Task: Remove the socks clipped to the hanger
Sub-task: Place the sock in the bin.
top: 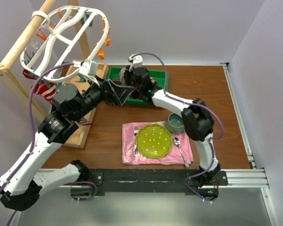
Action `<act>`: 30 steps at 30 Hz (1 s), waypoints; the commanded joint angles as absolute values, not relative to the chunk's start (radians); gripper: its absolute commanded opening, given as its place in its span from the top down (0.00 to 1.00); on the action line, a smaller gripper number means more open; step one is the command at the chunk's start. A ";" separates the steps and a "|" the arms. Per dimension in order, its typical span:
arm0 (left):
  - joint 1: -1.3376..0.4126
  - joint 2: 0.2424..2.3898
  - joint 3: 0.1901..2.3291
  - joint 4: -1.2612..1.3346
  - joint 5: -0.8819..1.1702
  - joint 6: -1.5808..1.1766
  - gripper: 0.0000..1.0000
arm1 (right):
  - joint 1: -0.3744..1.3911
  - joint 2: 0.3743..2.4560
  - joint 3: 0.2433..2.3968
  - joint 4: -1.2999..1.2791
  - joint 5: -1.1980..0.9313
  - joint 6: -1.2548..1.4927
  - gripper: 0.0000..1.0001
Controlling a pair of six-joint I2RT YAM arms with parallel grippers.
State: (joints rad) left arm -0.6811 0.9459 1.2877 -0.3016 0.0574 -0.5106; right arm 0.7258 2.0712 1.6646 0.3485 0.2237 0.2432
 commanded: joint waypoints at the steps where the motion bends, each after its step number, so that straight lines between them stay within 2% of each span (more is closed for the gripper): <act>1: -0.680 0.954 1.342 -0.284 0.141 -0.494 0.20 | 0.710 2.210 1.744 0.235 0.152 0.330 0.86; 2: -0.680 0.959 1.345 -0.284 0.147 -0.494 0.20 | 0.706 2.223 1.753 0.218 0.120 0.339 0.81; 6: -0.680 0.951 1.345 -0.290 0.149 -0.492 0.20 | 0.693 2.215 1.750 0.175 0.087 0.354 0.50; 9: -0.680 0.942 1.345 -0.290 0.144 -0.492 0.20 | 0.690 2.166 1.744 0.150 0.087 0.347 0.42; 10: -0.680 0.942 1.347 -0.288 0.146 -0.492 0.20 | 0.690 2.151 1.721 0.152 0.083 0.347 0.36; 13: -0.680 0.940 1.353 -0.287 0.150 -0.495 0.20 | 0.689 2.086 1.681 0.150 0.071 0.351 0.27; 20: -0.680 0.943 1.365 -0.284 0.163 -0.503 0.20 | 0.690 1.944 1.563 0.169 0.032 0.380 0.20; 25: -0.680 0.945 1.381 -0.285 0.163 -0.502 0.20 | 0.704 1.806 1.365 0.402 -0.139 0.420 0.16; 30: -0.680 0.950 1.400 -0.290 0.170 -0.499 0.20 | 0.834 1.753 1.266 0.555 -0.190 0.368 0.13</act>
